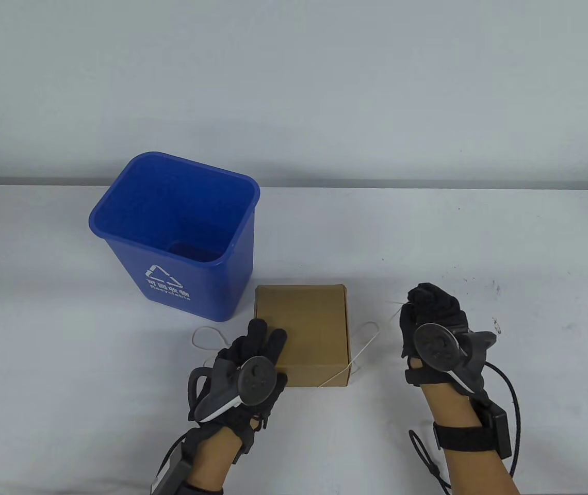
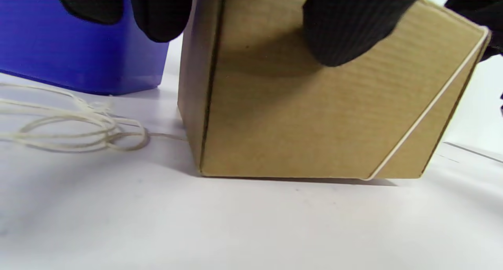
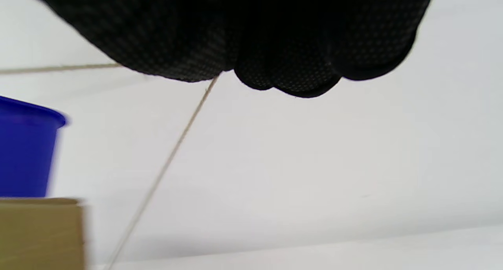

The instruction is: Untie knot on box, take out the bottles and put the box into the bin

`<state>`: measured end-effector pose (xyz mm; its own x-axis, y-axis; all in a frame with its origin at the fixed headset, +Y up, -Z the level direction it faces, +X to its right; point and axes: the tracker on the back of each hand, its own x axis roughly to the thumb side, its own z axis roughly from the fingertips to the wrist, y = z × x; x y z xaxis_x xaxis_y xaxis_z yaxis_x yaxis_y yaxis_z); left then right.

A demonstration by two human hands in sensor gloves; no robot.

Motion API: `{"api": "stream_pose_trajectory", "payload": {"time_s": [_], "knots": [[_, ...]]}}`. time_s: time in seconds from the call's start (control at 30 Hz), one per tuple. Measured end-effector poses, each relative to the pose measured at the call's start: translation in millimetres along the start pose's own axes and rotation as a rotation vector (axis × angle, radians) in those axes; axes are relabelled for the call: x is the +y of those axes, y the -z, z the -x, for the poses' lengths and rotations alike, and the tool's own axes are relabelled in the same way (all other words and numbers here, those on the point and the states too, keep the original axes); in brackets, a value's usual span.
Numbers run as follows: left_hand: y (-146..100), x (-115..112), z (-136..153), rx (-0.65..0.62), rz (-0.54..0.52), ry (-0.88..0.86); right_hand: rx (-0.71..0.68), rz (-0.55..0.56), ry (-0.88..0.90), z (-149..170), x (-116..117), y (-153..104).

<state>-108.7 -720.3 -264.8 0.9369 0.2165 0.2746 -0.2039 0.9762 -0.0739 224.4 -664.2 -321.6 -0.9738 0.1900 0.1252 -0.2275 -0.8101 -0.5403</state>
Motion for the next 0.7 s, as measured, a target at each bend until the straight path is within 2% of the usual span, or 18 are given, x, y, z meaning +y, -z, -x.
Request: {"api": "stream_pose_trajectory", "payload": {"time_s": [0.03,0.1,0.13,0.27,0.33,0.4,0.5,0.7], "knots": [[-0.1,0.0,0.6,-0.006,0.002,-0.003,0.033,-0.011,0.014,6.4,0.8,1.2],[0.1,-1.2,0.2,-0.008,0.003,-0.024,0.011,-0.096,0.099,20.7,9.7,3.1],[0.6,-1.6,-1.4,-0.008,0.008,-0.031,0.031,-0.128,0.068,24.7,13.9,1.8],[0.5,-4.4,-2.4,-0.009,-0.005,-0.012,-0.030,-0.240,0.076,18.5,30.9,1.2],[0.6,-4.1,-0.2,-0.012,-0.003,-0.028,-0.122,-0.351,0.102,8.6,40.1,1.7],[0.4,-3.5,1.7,-0.008,0.005,-0.045,-0.208,-0.522,0.116,-2.4,50.6,0.0],[0.2,-3.6,2.1,-0.003,0.018,-0.057,-0.188,-0.830,0.074,-8.6,65.7,-7.0],[-0.5,-3.6,2.2,-0.007,0.023,-0.066,-0.067,-0.843,0.107,2.9,72.4,-8.6]]}}
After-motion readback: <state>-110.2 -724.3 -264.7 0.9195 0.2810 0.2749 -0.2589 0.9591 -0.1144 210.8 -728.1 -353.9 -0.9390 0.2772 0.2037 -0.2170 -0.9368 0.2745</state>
